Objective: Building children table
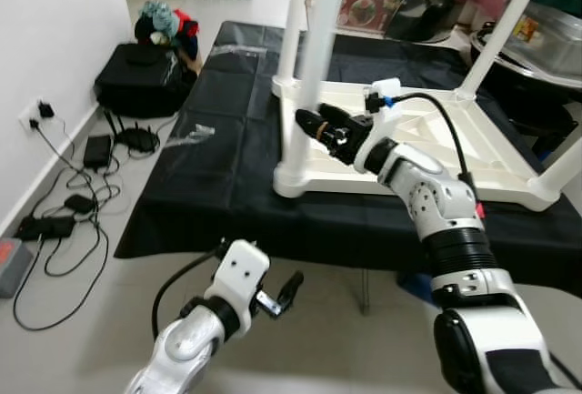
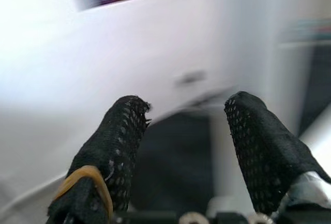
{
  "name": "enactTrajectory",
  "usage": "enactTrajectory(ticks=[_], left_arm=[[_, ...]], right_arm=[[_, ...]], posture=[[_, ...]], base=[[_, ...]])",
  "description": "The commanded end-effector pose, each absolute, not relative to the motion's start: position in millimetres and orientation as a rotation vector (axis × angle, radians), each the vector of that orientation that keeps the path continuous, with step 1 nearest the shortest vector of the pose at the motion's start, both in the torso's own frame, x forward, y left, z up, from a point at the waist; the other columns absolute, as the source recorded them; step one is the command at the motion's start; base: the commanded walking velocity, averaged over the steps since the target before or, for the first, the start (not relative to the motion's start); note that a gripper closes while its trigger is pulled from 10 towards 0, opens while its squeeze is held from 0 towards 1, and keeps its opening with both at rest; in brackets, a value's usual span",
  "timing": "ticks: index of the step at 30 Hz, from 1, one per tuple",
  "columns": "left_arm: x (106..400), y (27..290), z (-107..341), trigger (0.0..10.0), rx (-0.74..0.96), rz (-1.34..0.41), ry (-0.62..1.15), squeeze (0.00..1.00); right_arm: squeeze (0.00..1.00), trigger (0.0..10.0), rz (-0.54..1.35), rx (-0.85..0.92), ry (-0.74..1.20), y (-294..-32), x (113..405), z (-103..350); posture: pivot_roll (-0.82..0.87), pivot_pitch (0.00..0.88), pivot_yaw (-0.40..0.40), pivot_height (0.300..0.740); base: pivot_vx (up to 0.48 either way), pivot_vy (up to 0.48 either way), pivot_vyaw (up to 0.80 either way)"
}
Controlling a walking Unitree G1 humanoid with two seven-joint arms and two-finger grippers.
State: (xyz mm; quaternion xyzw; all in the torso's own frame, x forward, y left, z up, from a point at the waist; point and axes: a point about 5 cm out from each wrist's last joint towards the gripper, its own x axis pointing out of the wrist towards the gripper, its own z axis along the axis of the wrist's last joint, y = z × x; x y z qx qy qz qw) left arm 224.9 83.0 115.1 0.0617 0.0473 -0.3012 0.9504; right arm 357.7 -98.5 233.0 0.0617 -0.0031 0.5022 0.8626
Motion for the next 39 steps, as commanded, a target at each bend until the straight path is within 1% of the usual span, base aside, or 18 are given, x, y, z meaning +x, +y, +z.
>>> enactTrajectory(ticks=[1, 3, 5, 6, 9, 14, 15, 16, 17, 18, 20, 24, 25, 26, 27, 33, 35, 39], left_arm=[[223, 82, 111, 10.0, 0.137, -0.617, 0.108, 0.00], [223, 82, 112, 10.0, 0.137, -0.616, 0.107, 0.00], [223, 82, 112, 10.0, 0.137, -0.616, 0.107, 0.00], [223, 82, 112, 10.0, 0.137, -0.613, 0.106, 0.00], [222, 82, 113, 10.0, 0.136, -0.610, 0.104, 0.00], [222, 82, 113, 10.0, 0.137, -0.611, 0.103, 0.00], [222, 82, 113, 10.0, 0.137, -0.610, 0.103, 0.00], [222, 82, 113, 10.0, 0.137, -0.609, 0.103, 0.00], [222, 82, 113, 10.0, 0.136, -0.608, 0.103, 0.00], [222, 82, 113, 10.0, 0.136, -0.608, 0.103, 0.00], [222, 83, 113, 10.0, 0.136, -0.607, 0.103, 0.00], [222, 83, 113, 10.0, 0.136, -0.607, 0.103, 0.00], [222, 83, 113, 10.0, 0.135, -0.608, 0.104, 0.00], [222, 83, 113, 10.0, 0.137, -0.609, 0.104, 0.00], [222, 84, 113, 10.0, 0.137, -0.609, 0.103, 0.00], [222, 84, 114, 10.0, 0.137, -0.609, 0.102, 0.00], [222, 84, 114, 10.0, 0.137, -0.610, 0.102, 0.00], [222, 84, 114, 10.0, 0.136, -0.610, 0.103, 0.00]], right_arm=[[0.00, 10.0, 1.088, 0.126, 0.013, -100, 355, 231], [0.00, 10.0, 1.166, 0.074, 0.019, -104, 348, 228], [0.00, 10.0, 1.166, 0.074, 0.019, -104, 348, 228], [0.00, 10.0, 1.230, 0.042, 0.024, -107, 343, 229], [0.00, 10.0, 1.201, -0.049, 0.038, -117, 354, 231], [0.00, 10.0, 1.200, -0.051, 0.038, -123, 356, 232], [0.00, 10.0, 1.210, -0.053, 0.037, -131, 355, 234], [0.00, 10.0, 1.194, -0.067, 0.030, -142, 356, 237], [0.00, 10.0, 1.075, -0.082, 0.043, -159, 366, 240], [0.00, 10.0, 1.075, -0.082, 0.043, -159, 366, 240], [0.00, 10.0, 0.908, -0.072, 0.048, -187, 376, 244], [0.00, 10.0, 0.908, -0.072, 0.048, -187, 376, 244], [0.00, 10.0, 0.862, -0.037, 0.036, -196, 378, 247], [1.00, 10.0, 0.874, -0.021, 0.035, -197, 378, 245], [0.00, 10.0, 0.902, -0.002, 0.028, -192, 377, 244], [0.00, 10.0, 0.958, 0.003, 0.029, -182, 377, 240], [0.00, 10.0, 0.968, 0.015, 0.029, -166, 382, 240], [0.00, 10.0, 0.963, 0.024, 0.026, -159, 386, 241]], posture=[[0.17, 0.039, -0.122, 0.740], [0.17, 0.039, -0.124, 0.740], [0.17, 0.039, -0.124, 0.740], [0.17, 0.045, -0.124, 0.740], [0.17, 0.047, -0.121, 0.740], [0.17, 0.047, -0.125, 0.740], [0.18, 0.048, -0.126, 0.740], [0.17, 0.049, -0.125, 0.740], [0.17, 0.051, -0.126, 0.740], [0.17, 0.051, -0.126, 0.740], [0.17, 0.055, -0.121, 0.740], [0.17, 0.055, -0.121, 0.740], [0.17, 0.055, -0.120, 0.740], [0.17, 0.058, -0.116, 0.740], [0.17, 0.060, -0.115, 0.740], [0.18, 0.064, -0.115, 0.740], [0.17, 0.069, -0.116, 0.740], [0.18, 0.072, -0.115, 0.740]], base=[[0.000, 0.000, 0.00], [0.000, 0.000, 0.00], [0.000, 0.000, 0.00], [0.000, 0.000, 0.00], [0.000, 0.000, 0.00], [0.000, 0.000, 0.00], [0.000, 0.000, 0.00], [0.000, 0.000, 0.00], [0.000, 0.000, 0.00], [0.000, 0.000, 0.00], [0.000, 0.000, 0.00], [0.000, 0.000, 0.00], [0.000, 0.000, 0.00], [0.000, 0.000, 0.00], [0.000, 0.000, 0.00], [0.000, 0.000, 0.00], [0.000, 0.000, 0.00], [0.000, 0.000, 0.00]])
